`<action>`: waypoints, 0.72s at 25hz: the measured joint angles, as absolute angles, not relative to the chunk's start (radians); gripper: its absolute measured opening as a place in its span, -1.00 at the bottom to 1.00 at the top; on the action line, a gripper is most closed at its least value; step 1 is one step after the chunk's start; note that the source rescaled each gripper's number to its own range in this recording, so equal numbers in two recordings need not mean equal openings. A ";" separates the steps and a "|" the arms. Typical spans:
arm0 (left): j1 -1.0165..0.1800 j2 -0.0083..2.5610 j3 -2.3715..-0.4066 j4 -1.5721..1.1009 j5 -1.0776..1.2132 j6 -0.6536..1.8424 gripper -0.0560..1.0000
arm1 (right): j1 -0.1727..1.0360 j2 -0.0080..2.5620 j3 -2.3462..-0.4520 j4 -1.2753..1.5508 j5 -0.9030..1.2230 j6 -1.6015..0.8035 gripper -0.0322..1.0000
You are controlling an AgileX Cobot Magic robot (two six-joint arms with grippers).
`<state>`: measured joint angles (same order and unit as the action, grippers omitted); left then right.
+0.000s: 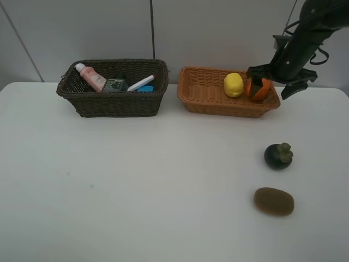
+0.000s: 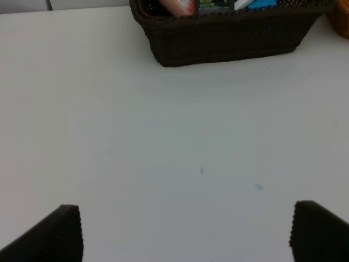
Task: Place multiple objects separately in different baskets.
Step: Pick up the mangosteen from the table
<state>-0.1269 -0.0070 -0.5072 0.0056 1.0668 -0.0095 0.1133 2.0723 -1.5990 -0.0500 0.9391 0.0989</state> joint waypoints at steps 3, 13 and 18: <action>-0.127 -0.007 -0.507 0.006 1.067 -0.009 1.00 | 0.114 2.038 -1.600 -0.026 1.043 0.099 0.99; -0.127 -0.007 -0.507 0.006 1.067 -0.009 1.00 | 0.142 1.973 -1.524 -0.017 1.211 0.115 0.99; -0.127 -0.007 -0.507 0.006 1.067 -0.009 1.00 | 0.161 1.925 -1.380 -0.022 1.216 0.118 0.99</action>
<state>-0.1269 -0.0070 -0.5072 0.0056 1.0668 -0.0095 0.1613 1.9248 -1.3800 -0.0224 1.2155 0.1181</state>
